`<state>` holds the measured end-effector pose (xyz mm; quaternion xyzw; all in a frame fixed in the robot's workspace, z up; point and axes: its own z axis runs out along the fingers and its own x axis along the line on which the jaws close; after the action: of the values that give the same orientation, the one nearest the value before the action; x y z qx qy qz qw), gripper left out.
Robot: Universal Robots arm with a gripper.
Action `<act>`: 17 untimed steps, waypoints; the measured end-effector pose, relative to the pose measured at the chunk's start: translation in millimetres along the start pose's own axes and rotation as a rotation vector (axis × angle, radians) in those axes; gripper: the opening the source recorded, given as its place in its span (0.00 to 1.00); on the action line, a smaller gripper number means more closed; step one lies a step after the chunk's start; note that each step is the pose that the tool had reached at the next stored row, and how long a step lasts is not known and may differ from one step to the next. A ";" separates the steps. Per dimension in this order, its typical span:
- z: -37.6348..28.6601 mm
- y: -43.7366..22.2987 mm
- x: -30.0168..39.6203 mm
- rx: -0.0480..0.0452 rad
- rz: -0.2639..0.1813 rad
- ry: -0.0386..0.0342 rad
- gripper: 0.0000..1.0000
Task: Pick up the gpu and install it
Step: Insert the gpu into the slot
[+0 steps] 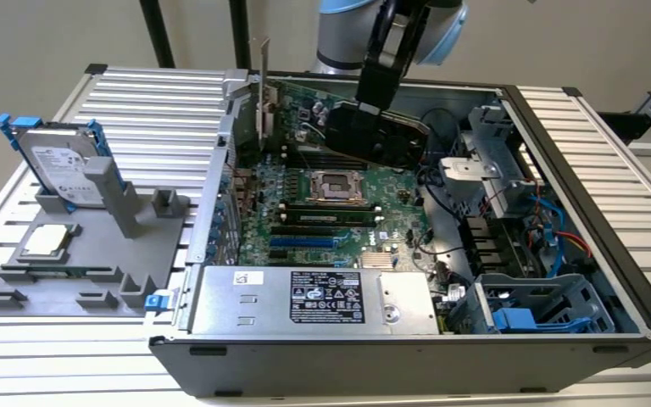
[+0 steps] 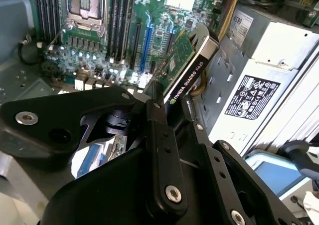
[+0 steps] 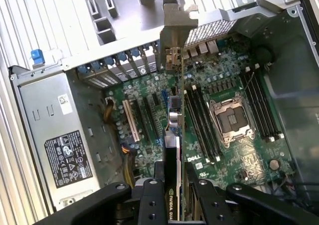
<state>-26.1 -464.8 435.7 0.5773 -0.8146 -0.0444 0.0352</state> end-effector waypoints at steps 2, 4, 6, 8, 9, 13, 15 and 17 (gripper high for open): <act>0.0 0.0 0.0 0.0001 -0.009 0.0011 0.00; 0.0 0.1 0.0 0.0001 -0.017 0.0021 0.00; 0.0 0.1 0.0 0.0002 -0.026 0.0031 0.00; 0.0 0.1 0.0 0.0003 -0.035 0.0040 0.00; 0.0 0.0 0.0 0.0003 -0.039 0.0045 0.00; 0.0 0.0 0.0 0.0003 -0.056 0.0065 0.00; 0.0 0.0 0.0 0.0004 -0.064 0.0073 0.00; 0.0 0.0 -0.1 0.0005 -0.070 0.0081 0.00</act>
<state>-26.1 -464.7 435.7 0.6058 -0.7936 -0.0431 0.0368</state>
